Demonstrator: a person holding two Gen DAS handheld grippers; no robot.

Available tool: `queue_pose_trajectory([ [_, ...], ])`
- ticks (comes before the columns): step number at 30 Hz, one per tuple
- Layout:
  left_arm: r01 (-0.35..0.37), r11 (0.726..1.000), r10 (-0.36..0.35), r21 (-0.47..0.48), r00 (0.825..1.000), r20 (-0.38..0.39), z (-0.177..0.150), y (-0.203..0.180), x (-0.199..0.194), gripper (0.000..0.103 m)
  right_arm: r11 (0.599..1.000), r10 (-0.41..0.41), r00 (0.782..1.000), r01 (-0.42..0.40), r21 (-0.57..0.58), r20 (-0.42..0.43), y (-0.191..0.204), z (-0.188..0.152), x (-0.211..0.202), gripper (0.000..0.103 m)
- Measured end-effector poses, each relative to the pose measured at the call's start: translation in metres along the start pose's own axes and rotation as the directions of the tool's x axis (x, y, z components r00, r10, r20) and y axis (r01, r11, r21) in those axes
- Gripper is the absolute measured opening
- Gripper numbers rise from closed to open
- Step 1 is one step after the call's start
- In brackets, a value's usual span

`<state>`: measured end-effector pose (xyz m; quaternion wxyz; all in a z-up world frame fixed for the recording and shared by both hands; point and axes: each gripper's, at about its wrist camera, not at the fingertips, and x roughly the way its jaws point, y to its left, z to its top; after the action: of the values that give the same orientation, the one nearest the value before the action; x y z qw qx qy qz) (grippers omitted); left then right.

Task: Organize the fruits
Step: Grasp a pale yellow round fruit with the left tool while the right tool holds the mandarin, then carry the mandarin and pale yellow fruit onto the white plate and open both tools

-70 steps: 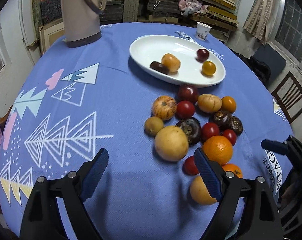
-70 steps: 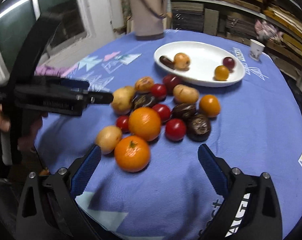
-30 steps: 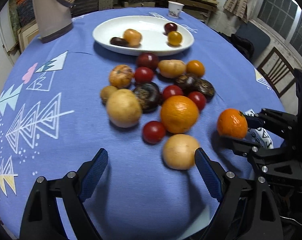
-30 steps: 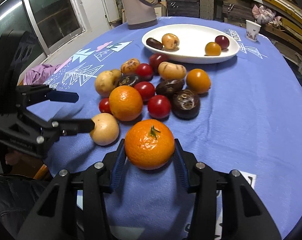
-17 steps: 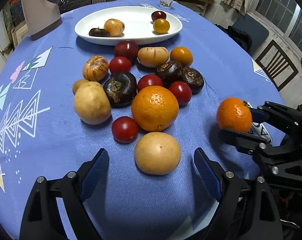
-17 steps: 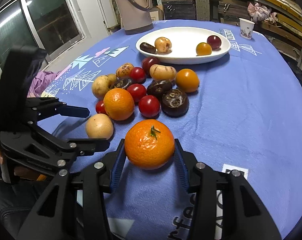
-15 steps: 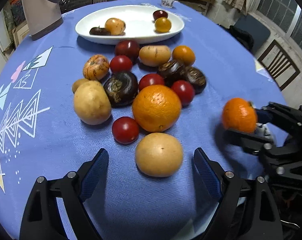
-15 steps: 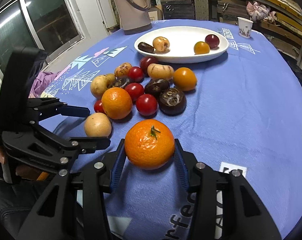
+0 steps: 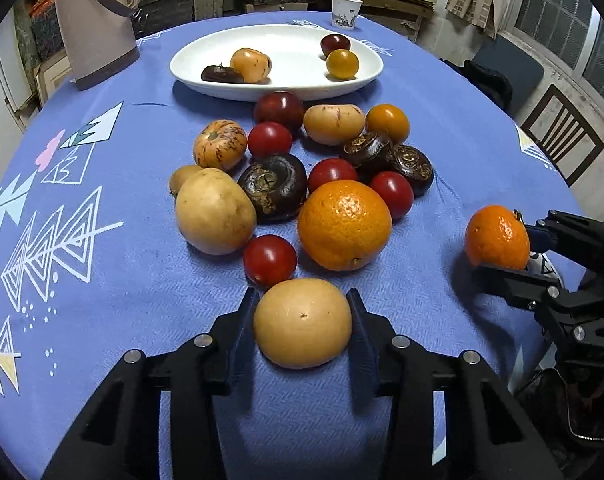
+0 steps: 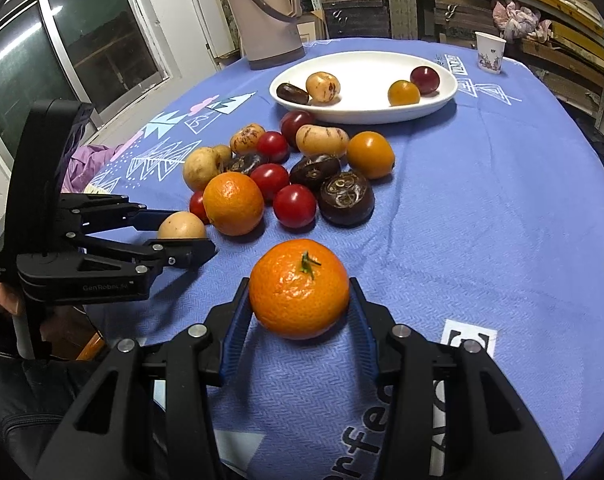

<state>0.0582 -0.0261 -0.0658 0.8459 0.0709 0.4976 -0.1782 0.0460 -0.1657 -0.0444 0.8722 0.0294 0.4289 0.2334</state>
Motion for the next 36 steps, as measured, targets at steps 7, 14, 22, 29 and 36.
queue_pose_trajectory([
  [7, 0.006, 1.000, -0.005, -0.018, 1.000, 0.018, -0.004, 0.012, -0.014, 0.045, 1.000, -0.001, 1.000, 0.001, -0.002, 0.001, 0.001, 0.001, -0.002, 0.046],
  [14, -0.004, 1.000, 0.005, -0.015, 0.999, 0.050, 0.000, 0.016, -0.027, 0.045, 1.000, 0.000, 1.000, 0.000, -0.009, 0.002, 0.004, 0.005, -0.001, 0.046],
  [22, -0.013, 1.000, 0.013, 0.006, 0.996, 0.089, 0.016, 0.016, -0.040, 0.045, 1.000, -0.011, 0.999, 0.011, 0.014, 0.030, -0.001, 0.021, -0.009, 0.045],
  [29, -0.027, 1.000, 0.025, 0.014, 0.992, 0.124, 0.030, 0.018, -0.047, 0.045, 1.000, -0.013, 0.997, 0.013, -0.005, 0.073, 0.000, 0.044, -0.018, 0.045],
  [36, -0.047, 0.999, 0.044, 0.019, 0.987, 0.153, 0.056, 0.025, -0.051, 0.045, 1.000, -0.019, 0.996, 0.021, -0.018, 0.090, -0.002, 0.074, -0.017, 0.046],
])
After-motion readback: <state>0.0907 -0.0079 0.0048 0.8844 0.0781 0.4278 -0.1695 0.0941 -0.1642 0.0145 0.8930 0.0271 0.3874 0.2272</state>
